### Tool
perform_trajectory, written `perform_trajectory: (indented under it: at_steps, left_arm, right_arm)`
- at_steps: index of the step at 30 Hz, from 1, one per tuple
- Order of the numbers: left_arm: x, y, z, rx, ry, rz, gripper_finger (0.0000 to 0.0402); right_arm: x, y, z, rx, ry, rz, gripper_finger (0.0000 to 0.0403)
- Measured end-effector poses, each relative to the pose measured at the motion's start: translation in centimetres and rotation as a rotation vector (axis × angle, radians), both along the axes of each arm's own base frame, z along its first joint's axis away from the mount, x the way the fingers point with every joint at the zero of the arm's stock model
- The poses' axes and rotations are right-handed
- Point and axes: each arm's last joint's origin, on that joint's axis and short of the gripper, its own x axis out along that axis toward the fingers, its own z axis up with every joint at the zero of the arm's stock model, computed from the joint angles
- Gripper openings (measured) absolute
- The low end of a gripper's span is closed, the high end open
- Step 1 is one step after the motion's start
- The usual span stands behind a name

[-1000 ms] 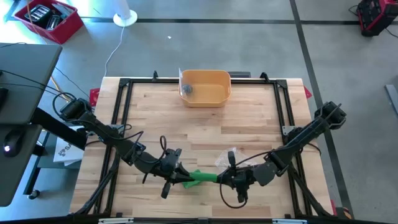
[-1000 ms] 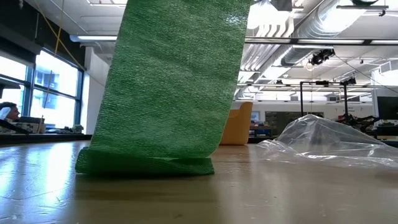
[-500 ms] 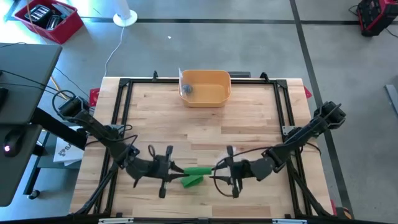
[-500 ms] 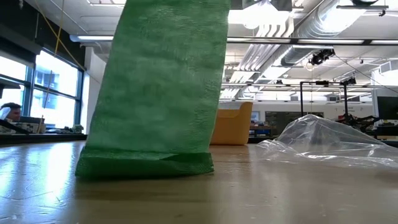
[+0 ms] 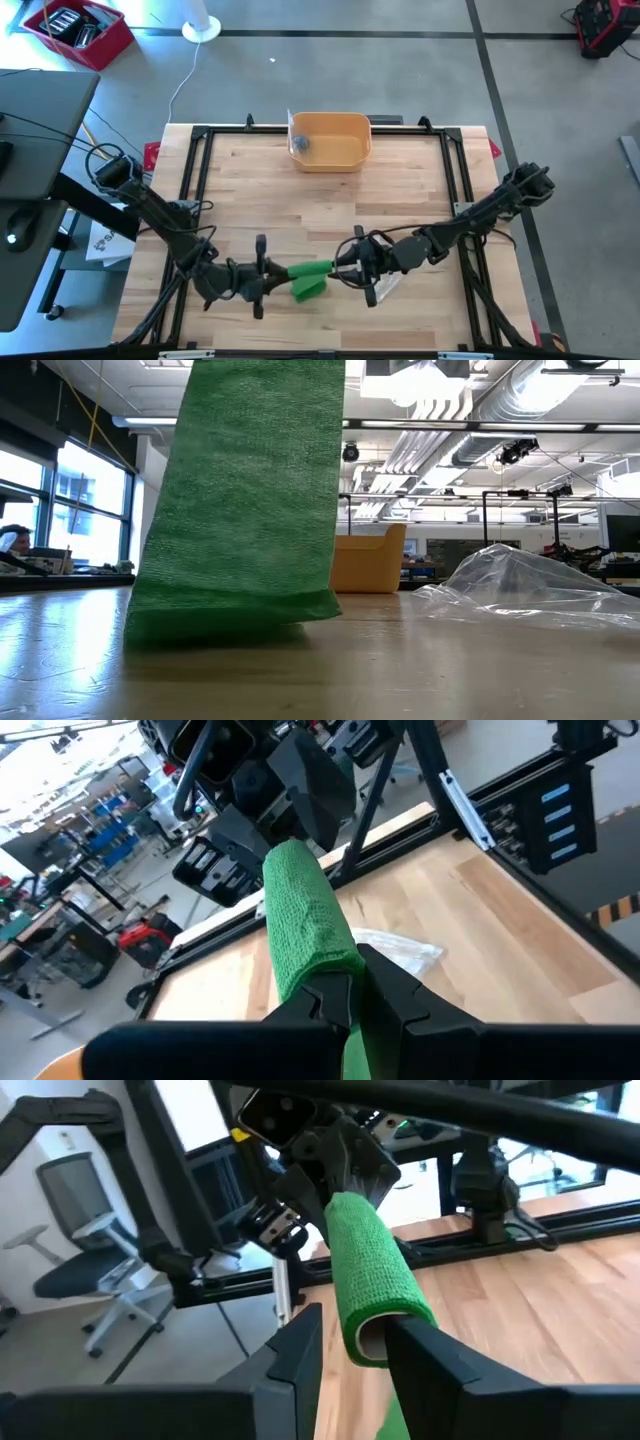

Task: Roll bandage
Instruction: Roll the green bandage

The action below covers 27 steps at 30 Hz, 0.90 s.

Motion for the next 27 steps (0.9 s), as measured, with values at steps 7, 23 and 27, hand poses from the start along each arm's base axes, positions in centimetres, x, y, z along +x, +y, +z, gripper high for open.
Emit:
perform_trajectory:
  at_steps: [7, 23, 27]
  left_arm:
    - [0.0, 0.0, 0.1, -0.106, -0.017, 0.010, 0.0030]
    - [0.0, -0.4, 1.2, -0.752, -0.080, 0.007, 0.0141]
    - [0.2, -0.3, 1.7, -0.814, -0.107, -0.027, 0.0137]
  right_arm:
    - [0.3, 0.2, -0.3, -0.065, -0.021, 0.019, 0.0026]
    - [-1.0, 3.5, 0.1, -0.803, -0.132, 0.143, 0.0006]
    - [-1.4, 4.1, 0.0, -0.977, -0.170, 0.192, 0.0002]
